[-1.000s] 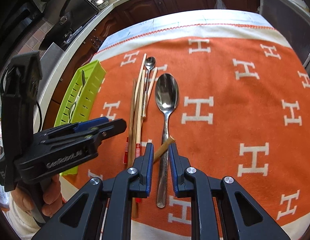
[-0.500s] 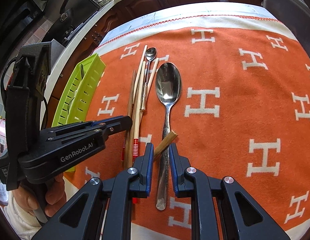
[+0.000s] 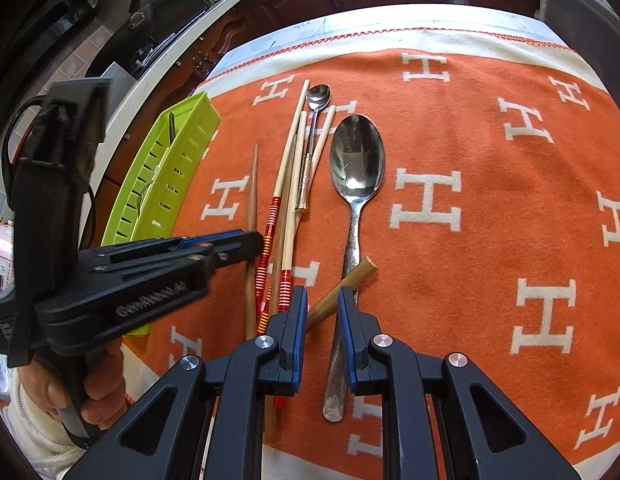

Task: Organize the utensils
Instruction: 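Grasp a plain wooden chopstick with left while right grasps a red-striped chopstick, then drop the wooden chopstick in the tray with left while right drops the red-striped chopstick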

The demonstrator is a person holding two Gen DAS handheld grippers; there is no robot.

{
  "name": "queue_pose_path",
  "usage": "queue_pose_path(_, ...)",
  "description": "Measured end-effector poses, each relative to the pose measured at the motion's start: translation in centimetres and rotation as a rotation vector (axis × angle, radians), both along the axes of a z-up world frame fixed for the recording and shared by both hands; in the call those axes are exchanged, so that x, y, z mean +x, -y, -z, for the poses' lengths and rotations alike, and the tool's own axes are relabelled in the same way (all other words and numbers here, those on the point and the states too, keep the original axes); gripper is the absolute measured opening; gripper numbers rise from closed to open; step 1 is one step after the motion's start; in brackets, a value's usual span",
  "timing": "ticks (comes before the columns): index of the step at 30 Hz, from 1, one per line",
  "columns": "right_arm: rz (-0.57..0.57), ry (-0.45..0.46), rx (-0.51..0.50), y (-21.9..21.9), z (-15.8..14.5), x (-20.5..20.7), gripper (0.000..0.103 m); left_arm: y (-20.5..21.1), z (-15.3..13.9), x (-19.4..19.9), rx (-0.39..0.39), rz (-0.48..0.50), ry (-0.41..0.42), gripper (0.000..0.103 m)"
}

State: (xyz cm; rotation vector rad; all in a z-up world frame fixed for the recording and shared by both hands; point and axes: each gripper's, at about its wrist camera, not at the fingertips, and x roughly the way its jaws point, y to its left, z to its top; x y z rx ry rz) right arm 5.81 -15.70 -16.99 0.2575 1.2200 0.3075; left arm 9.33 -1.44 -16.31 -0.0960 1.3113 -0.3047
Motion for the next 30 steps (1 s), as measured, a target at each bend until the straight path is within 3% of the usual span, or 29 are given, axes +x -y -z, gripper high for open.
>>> queue_pose_path(3, -0.001, -0.003, -0.001, -0.1, 0.1, 0.0, 0.016, 0.3, 0.0, 0.0, 0.006, 0.005, 0.008, 0.021)
queue_pose_path(4, -0.002, -0.002, -0.003, -0.2, 0.2, 0.0, 0.016, 0.5, 0.0, -0.1, 0.019, 0.013, 0.018, 0.019)
queue_pose_path(5, -0.003, -0.001, -0.003, -0.2, 0.2, 0.0, 0.016, 0.6, 0.1, -0.1, 0.004, 0.024, 0.018, 0.01)
queue_pose_path(10, -0.015, 0.004, 0.003, -0.6, 0.1, 0.1, 0.016, 0.0, 0.0, -0.3, -0.032, -0.003, 0.014, 0.004)
queue_pose_path(22, -0.037, -0.036, 0.063, -2.0, 1.2, 2.2, 0.016, -3.1, -3.4, -1.1, -0.056, -0.033, 0.077, 0.004)
queue_pose_path(30, -0.034, -0.067, 0.08, -2.7, 2.3, 3.4, 0.016, -6.5, -7.7, -1.6, -0.058, -0.081, 0.152, 0.004)
